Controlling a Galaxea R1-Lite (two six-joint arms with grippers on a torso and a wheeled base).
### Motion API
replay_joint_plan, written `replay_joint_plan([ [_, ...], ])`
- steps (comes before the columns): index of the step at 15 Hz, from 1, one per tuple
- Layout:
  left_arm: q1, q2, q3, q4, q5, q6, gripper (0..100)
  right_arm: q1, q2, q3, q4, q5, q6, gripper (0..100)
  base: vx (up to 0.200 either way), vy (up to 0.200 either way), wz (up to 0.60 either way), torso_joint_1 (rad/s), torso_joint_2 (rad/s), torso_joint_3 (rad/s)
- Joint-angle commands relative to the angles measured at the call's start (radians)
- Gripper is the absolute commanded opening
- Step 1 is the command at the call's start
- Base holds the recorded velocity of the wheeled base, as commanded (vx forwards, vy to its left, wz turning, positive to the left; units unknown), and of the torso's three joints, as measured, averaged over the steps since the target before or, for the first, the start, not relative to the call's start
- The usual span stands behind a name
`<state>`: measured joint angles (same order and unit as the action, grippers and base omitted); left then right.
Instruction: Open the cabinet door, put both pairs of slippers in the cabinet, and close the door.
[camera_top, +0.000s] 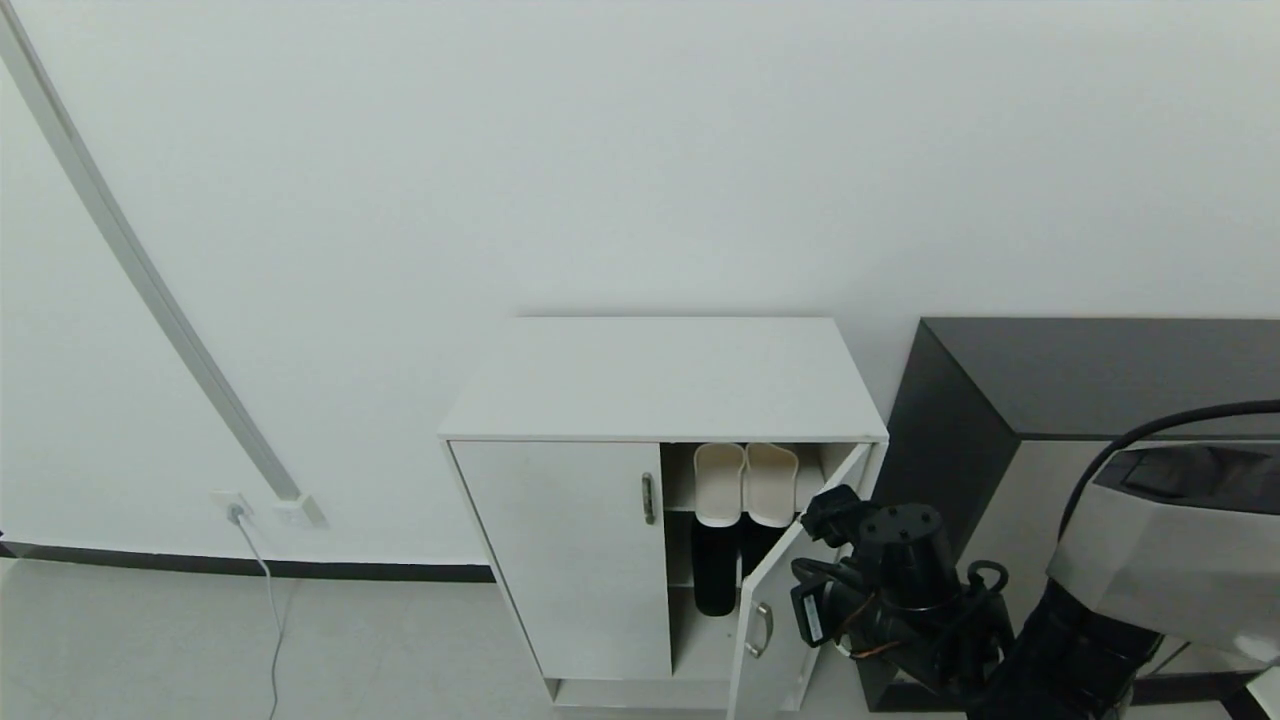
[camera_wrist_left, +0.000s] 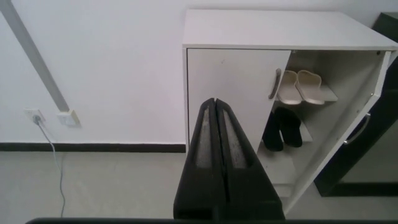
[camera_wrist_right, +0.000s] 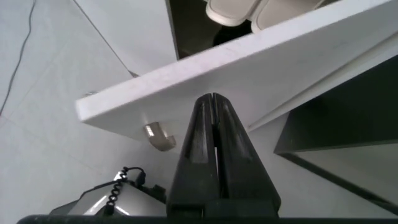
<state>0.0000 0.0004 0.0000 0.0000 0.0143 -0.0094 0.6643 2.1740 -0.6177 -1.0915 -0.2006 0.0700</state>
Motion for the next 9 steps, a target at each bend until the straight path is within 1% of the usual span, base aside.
replay_joint_plan([
  [1, 0.0, 0.0, 0.0, 0.0, 0.0, 0.0, 0, -0.002, 0.038, -0.04, 0.001, 0.001, 0.001, 0, 0.0, 0.0, 0.0, 0.0, 0.0, 0.0],
  [4, 0.0, 0.0, 0.0, 0.0, 0.0, 0.002, 0, -0.002, 0.07, -0.091, 0.001, 0.001, 0.001, 0, 0.0, 0.0, 0.0, 0.0, 0.0, 0.0],
  [5, 0.0, 0.0, 0.0, 0.0, 0.0, 0.011, 0, -0.002, 0.096, -0.136, 0.002, 0.001, 0.001, 0, 0.0, 0.0, 0.0, 0.0, 0.0, 0.0],
  [6, 0.0, 0.0, 0.0, 0.0, 0.0, 0.008, 0, -0.002, 0.109, -0.166, 0.004, 0.001, 0.001, 0, 0.0, 0.0, 0.0, 0.0, 0.0, 0.0],
  [8, 0.0, 0.0, 0.0, 0.0, 0.0, 0.012, 0, -0.003, 0.144, -0.232, 0.007, 0.001, 0.001, 0, 0.0, 0.0, 0.0, 0.0, 0.0, 0.0],
  [9, 0.0, 0.0, 0.0, 0.0, 0.0, 0.006, 0, -0.006, 0.156, -0.261, 0.007, 0.001, 0.001, 0, 0.0, 0.0, 0.0, 0.0, 0.0, 0.0],
])
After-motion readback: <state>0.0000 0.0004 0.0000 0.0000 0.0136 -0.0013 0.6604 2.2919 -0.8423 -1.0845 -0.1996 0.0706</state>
